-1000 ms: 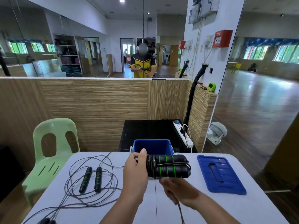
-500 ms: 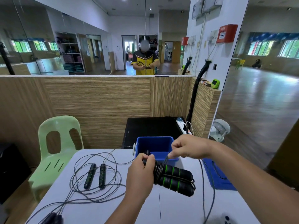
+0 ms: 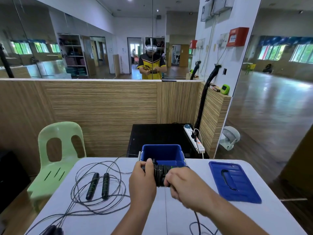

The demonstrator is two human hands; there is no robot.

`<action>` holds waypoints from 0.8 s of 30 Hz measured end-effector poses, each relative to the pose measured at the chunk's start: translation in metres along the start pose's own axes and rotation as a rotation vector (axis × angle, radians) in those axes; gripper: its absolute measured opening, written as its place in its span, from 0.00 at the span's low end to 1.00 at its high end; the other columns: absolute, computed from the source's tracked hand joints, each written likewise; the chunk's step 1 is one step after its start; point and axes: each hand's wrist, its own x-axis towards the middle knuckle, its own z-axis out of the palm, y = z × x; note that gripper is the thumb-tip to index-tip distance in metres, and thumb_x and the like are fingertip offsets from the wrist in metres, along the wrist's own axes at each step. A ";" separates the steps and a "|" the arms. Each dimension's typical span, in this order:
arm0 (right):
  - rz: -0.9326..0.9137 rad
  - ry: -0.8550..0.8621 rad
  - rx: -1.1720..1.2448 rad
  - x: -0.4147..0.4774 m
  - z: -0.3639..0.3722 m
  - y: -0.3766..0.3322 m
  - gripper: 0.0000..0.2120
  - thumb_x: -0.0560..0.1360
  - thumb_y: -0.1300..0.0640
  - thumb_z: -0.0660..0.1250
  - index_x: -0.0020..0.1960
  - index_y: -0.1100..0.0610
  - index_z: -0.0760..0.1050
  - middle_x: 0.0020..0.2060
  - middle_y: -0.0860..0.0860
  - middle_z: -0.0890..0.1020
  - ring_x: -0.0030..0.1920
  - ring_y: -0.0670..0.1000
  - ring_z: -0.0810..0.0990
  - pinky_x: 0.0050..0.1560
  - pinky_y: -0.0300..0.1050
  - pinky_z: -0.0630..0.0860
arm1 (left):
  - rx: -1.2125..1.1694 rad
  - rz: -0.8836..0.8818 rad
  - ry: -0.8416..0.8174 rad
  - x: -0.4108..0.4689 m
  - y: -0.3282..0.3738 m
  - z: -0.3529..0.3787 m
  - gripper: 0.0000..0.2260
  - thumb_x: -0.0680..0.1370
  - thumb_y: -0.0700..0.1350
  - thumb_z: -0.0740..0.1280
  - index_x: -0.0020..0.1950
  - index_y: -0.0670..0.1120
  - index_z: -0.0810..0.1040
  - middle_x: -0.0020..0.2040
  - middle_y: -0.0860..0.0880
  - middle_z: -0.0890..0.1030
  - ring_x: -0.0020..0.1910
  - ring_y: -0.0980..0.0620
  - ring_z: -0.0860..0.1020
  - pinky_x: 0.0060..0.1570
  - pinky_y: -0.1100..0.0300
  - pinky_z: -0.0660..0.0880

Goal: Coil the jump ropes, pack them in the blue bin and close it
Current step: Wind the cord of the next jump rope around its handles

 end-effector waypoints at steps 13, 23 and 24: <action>-0.044 0.134 -0.014 -0.002 0.049 0.062 0.16 0.84 0.54 0.53 0.43 0.56 0.74 0.25 0.52 0.78 0.24 0.45 0.71 0.36 0.42 0.70 | -0.100 -0.061 0.012 -0.002 0.003 0.009 0.16 0.83 0.59 0.60 0.48 0.48 0.76 0.41 0.48 0.83 0.41 0.48 0.80 0.45 0.48 0.77; -0.009 -0.126 0.027 0.016 0.031 0.088 0.17 0.82 0.48 0.56 0.42 0.56 0.76 0.29 0.50 0.78 0.32 0.52 0.74 0.38 0.49 0.76 | -0.151 -0.189 -0.043 -0.002 0.004 0.008 0.20 0.83 0.63 0.58 0.49 0.48 0.77 0.37 0.47 0.78 0.34 0.48 0.72 0.37 0.52 0.69; 0.004 -0.153 0.021 0.020 0.026 0.092 0.17 0.81 0.46 0.57 0.41 0.55 0.75 0.28 0.49 0.77 0.31 0.52 0.73 0.39 0.50 0.77 | -0.154 -0.190 -0.048 -0.002 0.005 0.008 0.20 0.83 0.63 0.58 0.49 0.48 0.77 0.37 0.47 0.77 0.34 0.48 0.72 0.37 0.52 0.68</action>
